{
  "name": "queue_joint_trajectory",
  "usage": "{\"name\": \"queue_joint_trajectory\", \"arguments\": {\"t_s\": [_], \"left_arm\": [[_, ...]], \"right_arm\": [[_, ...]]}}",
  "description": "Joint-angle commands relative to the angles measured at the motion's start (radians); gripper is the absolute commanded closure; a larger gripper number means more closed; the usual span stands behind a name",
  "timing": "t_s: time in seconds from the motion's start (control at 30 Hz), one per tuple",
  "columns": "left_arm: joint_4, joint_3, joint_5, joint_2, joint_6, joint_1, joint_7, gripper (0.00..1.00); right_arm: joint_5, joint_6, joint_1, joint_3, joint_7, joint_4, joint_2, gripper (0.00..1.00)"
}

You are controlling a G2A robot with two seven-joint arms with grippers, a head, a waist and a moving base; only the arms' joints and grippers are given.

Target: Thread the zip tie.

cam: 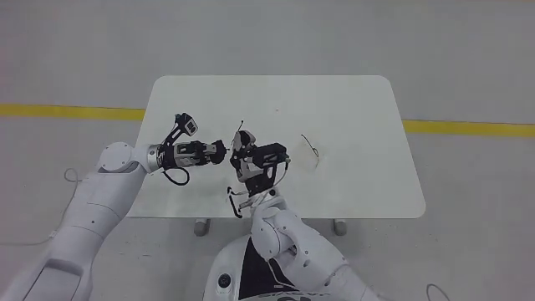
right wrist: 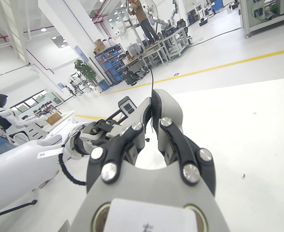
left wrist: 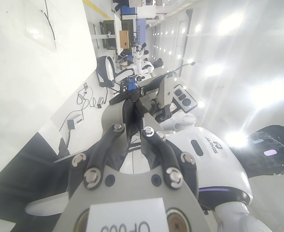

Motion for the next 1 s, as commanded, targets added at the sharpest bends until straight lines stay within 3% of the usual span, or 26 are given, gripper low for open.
{"name": "queue_joint_trajectory", "arguments": {"t_s": [0.0, 0.4, 0.97], "left_arm": [[0.0, 0.0, 0.0, 0.0, 0.0, 0.0, 0.0, 1.0], [0.0, 0.0, 0.0, 0.0, 0.0, 0.0, 0.0, 1.0], [0.0, 0.0, 0.0, 0.0, 0.0, 0.0, 0.0, 1.0]], "right_arm": [[-0.006, -0.007, -0.004, 0.002, 0.009, -0.005, 0.001, 1.0], [-0.035, -0.042, -0.03, 0.024, 0.059, -0.03, 0.006, 1.0], [-0.036, -0.03, -0.024, 0.032, 0.072, -0.005, -0.005, 1.0]]}}
